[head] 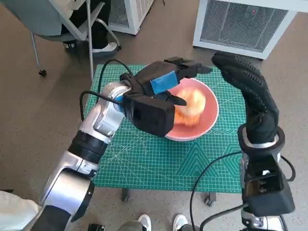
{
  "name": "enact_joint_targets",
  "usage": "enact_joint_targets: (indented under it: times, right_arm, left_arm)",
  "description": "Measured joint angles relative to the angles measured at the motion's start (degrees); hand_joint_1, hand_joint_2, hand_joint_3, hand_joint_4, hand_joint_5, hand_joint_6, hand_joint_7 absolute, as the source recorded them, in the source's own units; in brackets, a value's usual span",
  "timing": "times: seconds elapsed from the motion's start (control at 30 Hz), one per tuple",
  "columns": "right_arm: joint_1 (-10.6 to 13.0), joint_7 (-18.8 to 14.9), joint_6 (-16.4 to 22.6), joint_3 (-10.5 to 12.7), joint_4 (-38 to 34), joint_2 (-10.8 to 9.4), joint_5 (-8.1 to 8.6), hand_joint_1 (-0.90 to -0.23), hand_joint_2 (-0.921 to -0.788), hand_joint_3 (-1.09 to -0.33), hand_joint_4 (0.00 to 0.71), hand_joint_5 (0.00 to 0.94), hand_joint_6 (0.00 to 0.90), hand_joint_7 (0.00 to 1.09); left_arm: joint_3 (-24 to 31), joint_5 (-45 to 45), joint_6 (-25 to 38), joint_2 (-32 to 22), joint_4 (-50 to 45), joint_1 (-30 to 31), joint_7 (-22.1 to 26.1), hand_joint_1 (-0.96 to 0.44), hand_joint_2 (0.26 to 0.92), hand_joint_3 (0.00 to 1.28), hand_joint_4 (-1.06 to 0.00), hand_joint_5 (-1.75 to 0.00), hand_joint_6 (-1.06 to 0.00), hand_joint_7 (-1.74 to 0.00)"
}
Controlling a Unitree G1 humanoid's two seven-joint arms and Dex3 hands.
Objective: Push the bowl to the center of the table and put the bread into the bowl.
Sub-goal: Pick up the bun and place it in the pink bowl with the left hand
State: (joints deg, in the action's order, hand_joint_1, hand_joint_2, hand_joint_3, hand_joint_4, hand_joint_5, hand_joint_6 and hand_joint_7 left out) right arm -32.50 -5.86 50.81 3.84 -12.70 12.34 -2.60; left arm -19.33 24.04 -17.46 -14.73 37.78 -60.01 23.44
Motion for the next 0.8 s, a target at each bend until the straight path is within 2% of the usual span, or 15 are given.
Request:
enact_joint_targets:
  times: [0.33,0.57,0.8]
  right_arm:
    - [0.03,0.01,-0.14,0.74,0.0,0.47,0.07,-0.542,-0.921,-0.748,0.313,0.001,-0.001,0.67]
    - [0.04,0.03,-1.29,1.36,0.87,0.88,0.05,-0.518,-0.921,-0.758,0.299,0.001,-0.001,0.67]
    - [-0.05,0.98,-4.27,2.43,2.53,1.07,0.03,-0.537,-0.921,-0.768,0.304,0.004,0.0,0.67]
  left_arm:
    - [5.26,-5.88,-2.87,0.39,-1.43,1.69,-3.68,-0.38,0.921,0.18,0.0,0.0,-0.15,-0.07]
    - [9.56,-11.06,-5.58,1.3,-5.86,5.84,-6.62,-0.33,0.921,0.24,-0.11,-0.05,-0.19,-0.09]
    - [14.78,-18.47,-7.56,2.7,-10.88,10.81,-8.27,-0.35,0.921,0.33,-0.19,-0.07,-0.22,-0.13]
